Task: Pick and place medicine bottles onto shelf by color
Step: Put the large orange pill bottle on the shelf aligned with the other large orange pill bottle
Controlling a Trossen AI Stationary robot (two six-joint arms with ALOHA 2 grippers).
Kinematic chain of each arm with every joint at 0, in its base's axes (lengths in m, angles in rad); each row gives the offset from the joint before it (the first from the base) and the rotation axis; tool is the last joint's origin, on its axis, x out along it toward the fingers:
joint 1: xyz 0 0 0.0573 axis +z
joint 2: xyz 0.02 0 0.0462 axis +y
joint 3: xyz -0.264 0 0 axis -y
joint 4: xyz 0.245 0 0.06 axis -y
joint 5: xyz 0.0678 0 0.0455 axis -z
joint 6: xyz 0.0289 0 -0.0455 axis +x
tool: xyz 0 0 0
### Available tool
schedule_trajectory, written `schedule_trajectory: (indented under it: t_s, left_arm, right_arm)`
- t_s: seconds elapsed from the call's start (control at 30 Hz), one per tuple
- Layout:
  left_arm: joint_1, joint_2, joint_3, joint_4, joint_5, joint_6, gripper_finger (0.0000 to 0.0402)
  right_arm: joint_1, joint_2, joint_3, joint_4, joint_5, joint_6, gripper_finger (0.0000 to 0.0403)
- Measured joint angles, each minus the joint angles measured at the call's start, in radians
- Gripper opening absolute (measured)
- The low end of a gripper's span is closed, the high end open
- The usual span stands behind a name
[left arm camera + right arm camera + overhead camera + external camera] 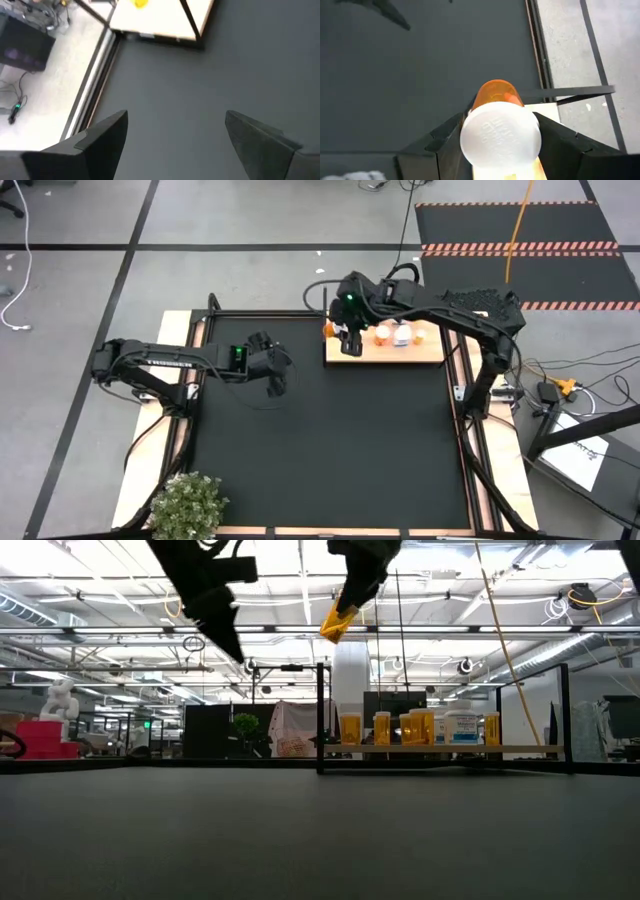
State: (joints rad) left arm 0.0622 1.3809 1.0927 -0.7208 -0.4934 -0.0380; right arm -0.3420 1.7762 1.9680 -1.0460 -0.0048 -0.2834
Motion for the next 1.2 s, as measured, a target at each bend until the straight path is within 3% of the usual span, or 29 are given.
schedule_trajectory:
  t_s: [0.17,0.57,1.2]
  left_arm:
    - [-0.007,-0.026,-0.002,-0.015,0.0,-0.034,0.0335]
    - [-0.033,-0.035,-0.002,-0.013,0.003,-0.047,0.0335]
    - [-0.032,-0.035,-0.002,-0.007,0.004,-0.045,0.0335]
  right_arm:
    - [-0.027,0.057,0.096,-0.056,0.003,-0.042,0.0209]
    - [-0.094,0.088,0.087,-0.164,0.007,-0.104,0.0209]
    - [-0.161,0.316,0.075,-0.17,0.002,-0.27,0.0208]
